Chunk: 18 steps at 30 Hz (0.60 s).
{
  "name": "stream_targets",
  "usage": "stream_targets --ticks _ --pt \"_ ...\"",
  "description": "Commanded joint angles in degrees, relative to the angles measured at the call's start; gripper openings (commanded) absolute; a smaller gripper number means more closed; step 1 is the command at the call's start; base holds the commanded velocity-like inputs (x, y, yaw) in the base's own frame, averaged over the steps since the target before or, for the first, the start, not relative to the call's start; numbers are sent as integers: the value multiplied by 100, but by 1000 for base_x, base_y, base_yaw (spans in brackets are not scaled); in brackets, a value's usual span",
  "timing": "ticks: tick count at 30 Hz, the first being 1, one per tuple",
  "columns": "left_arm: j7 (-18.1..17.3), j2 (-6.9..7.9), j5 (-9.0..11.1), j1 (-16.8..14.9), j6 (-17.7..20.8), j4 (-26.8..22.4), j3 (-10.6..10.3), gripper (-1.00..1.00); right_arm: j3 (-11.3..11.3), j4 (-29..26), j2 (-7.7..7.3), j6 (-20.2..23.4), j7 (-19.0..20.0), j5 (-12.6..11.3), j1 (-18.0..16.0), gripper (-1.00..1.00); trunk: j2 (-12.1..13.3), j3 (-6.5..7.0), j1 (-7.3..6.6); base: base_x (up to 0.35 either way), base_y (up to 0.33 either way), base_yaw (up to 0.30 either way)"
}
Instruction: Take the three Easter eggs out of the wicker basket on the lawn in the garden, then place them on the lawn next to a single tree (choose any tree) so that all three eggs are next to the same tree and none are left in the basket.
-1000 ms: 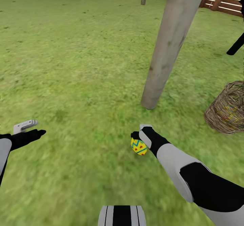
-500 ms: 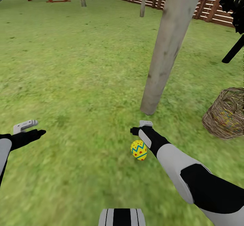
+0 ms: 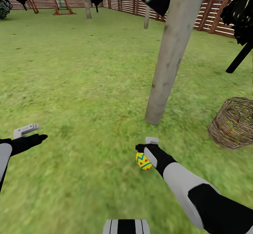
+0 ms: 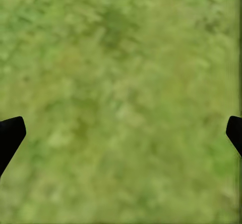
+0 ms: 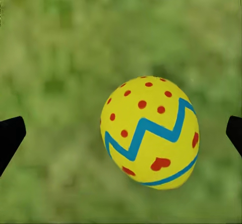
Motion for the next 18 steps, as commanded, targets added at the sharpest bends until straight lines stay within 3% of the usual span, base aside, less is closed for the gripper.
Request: stream_targets --ticks 1,4,9,18 --pt "54 1 59 -3 17 -4 1 100 52 -16 -5 -34 -46 -50 47 100 0 19 -3 0 0 0" --pt "54 1 55 -3 17 -4 0 100 70 -279 -6 -108 -48 -45 252 100 4 85 -11 0 0 0" --pt "54 1 53 -3 17 -4 0 100 377 -2021 -20 -18 -79 -39 1179 100 11 196 -24 0 0 0" --pt "46 -26 47 4 17 -4 -3 100 447 -4157 -250 793 -100 30 2556 100 23 395 -47 0 0 0"
